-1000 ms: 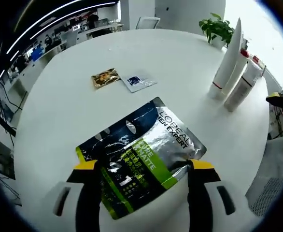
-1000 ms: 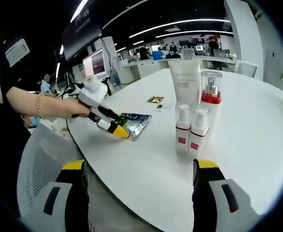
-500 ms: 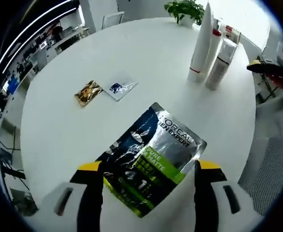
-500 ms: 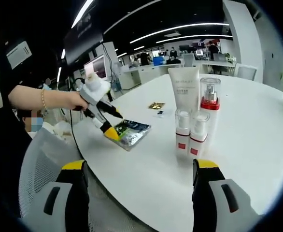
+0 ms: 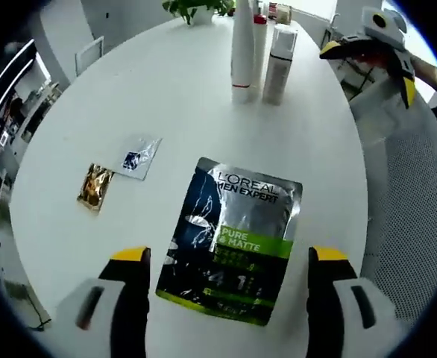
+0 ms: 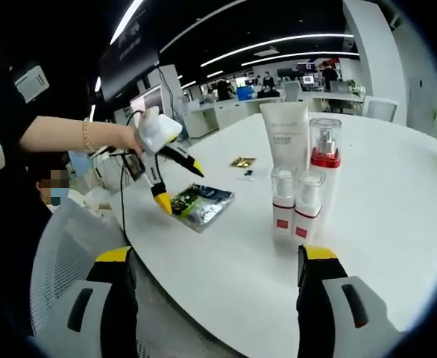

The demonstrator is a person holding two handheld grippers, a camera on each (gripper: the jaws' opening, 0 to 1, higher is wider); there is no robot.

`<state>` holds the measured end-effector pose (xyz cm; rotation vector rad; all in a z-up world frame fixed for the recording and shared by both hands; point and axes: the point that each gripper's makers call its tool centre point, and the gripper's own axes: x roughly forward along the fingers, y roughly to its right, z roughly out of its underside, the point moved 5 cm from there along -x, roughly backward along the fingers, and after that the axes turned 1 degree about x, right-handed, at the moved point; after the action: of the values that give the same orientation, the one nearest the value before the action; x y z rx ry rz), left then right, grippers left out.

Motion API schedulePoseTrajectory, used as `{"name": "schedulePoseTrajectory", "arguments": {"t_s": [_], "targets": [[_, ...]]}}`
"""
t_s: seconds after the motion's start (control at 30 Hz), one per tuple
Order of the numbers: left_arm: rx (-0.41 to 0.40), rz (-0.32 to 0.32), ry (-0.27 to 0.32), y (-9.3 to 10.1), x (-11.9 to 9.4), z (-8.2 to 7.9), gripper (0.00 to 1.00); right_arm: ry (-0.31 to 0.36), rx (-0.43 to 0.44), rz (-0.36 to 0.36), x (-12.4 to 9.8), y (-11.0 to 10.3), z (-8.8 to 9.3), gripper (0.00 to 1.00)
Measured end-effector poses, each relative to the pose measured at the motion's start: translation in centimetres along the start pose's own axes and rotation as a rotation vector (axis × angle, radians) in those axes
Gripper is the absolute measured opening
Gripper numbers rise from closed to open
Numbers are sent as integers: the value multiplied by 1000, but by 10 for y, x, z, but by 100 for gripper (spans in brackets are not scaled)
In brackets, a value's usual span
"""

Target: Arrange the skincare products in the storage area until every visible bottle or jar stands upright without overlapping.

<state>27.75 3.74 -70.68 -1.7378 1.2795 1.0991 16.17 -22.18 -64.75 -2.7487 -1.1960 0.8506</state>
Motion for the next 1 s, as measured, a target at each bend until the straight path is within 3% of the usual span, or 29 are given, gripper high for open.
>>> {"name": "schedulePoseTrajectory", "arguments": {"t_s": [0.27, 0.3, 0.77, 0.83, 0.93, 1.0], "targets": [[27, 17, -49, -6, 18, 24, 87, -3, 10, 11, -1, 2, 0, 89], [-24, 51, -22, -2, 18, 23, 86, -3, 11, 13, -1, 3, 1, 89], [-30, 9, 25, -11, 21, 22, 92, -11, 20, 23, -1, 4, 2, 88], [-49, -1, 35, -11, 21, 20, 90, -11, 22, 24, -1, 5, 2, 88], [-104, -26, 66, -10, 18, 17, 78, -13, 14, 24, -1, 5, 2, 88], [-149, -53, 101, -7, 19, 15, 75, -17, 13, 24, 0, 5, 3, 88]]}}
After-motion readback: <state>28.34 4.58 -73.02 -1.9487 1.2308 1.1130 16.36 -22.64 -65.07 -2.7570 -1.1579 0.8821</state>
